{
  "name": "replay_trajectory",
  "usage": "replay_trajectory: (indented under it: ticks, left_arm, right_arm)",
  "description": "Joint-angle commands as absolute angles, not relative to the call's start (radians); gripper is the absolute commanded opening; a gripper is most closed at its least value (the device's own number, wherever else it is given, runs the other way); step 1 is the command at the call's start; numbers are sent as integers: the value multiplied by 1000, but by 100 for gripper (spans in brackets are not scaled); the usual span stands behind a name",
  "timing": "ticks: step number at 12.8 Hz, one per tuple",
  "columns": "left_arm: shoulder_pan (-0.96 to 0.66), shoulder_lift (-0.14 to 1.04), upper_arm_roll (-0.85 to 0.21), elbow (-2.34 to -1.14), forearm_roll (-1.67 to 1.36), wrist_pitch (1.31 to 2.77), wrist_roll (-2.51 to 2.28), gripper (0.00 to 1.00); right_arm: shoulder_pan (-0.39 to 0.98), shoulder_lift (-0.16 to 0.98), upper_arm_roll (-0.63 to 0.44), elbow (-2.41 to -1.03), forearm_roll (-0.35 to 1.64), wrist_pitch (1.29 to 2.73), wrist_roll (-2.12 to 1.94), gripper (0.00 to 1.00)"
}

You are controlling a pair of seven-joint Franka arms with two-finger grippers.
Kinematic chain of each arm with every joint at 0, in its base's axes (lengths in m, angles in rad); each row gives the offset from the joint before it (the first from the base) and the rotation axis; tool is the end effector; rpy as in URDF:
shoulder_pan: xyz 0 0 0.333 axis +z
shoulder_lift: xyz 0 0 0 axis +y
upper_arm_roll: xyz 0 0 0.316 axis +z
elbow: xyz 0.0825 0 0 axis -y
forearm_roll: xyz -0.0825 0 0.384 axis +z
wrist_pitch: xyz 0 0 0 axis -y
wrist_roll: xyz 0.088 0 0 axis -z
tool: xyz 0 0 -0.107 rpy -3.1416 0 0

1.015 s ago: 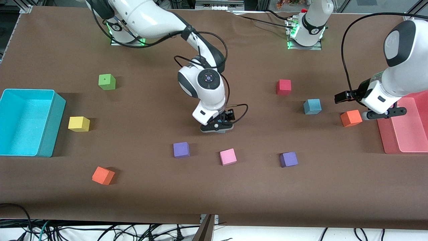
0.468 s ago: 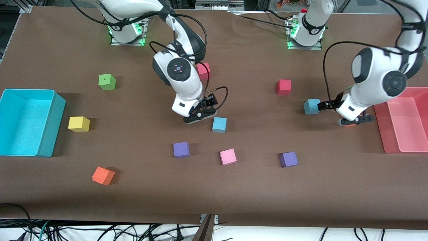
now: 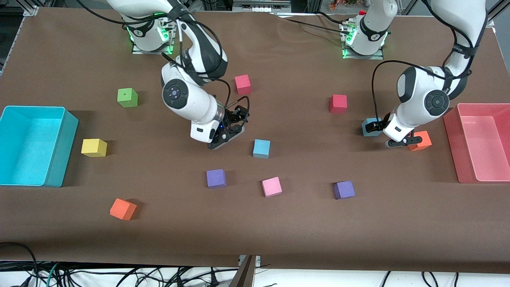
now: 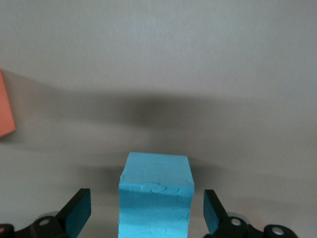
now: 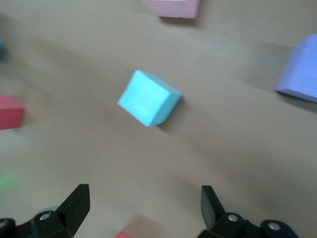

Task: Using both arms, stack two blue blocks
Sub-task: 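Carry the second cube with the left gripper while the right gripper draws back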

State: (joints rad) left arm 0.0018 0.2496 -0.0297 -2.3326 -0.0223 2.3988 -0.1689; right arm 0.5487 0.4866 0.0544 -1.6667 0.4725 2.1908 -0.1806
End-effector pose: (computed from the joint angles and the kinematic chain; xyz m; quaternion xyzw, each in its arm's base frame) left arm 0.4985 -0.0145 0.2159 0.9926 0.0791 -0.0921 0.0014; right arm 0.5540 0.3962 0.3319 -0.9474 -0.2448 0.0260 0.2044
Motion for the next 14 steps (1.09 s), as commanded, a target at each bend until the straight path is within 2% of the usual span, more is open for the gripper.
replay_trajectory:
  ticks: [1, 2, 3, 4, 5, 7, 9, 12, 14]
  left_arm:
    - [-8, 270, -26, -2362, 0, 2446, -160, 100]
    - [-8, 271, -26, -2376, 2, 2471, -158, 99]
    - [-11, 272, -26, -2382, 2, 2477, -158, 84]
    - [-11, 270, -26, -2382, 2, 2474, -152, 36]
    - [-11, 267, -26, -2379, 2, 2471, -147, 2]
    - [-12, 230, -28, -2359, 2, 2456, -152, 0]
    - [-40, 192, -32, -2295, 2, 2354, -150, 0]
    - [-77, 184, -92, -2064, -15, 2102, -152, 0]
    - [-144, 233, -117, -1894, -56, 1982, -164, 0]
  right_arm:
    - [551, 446, 9, -1744, 621, 2217, -400, 99]
    - [551, 448, -11, -1756, 659, 2236, -487, 99]
    - [551, 449, -18, -1773, 733, 2265, -587, 99]
    - [551, 449, -21, -1810, 830, 2308, -686, 99]
    - [557, 449, -21, -1845, 926, 2369, -792, 99]
    - [574, 459, -21, -1902, 1142, 2481, -1017, 99]
    - [598, 492, -21, -1913, 1308, 2543, -1220, 99]
    - [659, 567, -21, -1901, 1583, 2687, -1473, 99]
    - [690, 615, -21, -1872, 1829, 2698, -1703, 99]
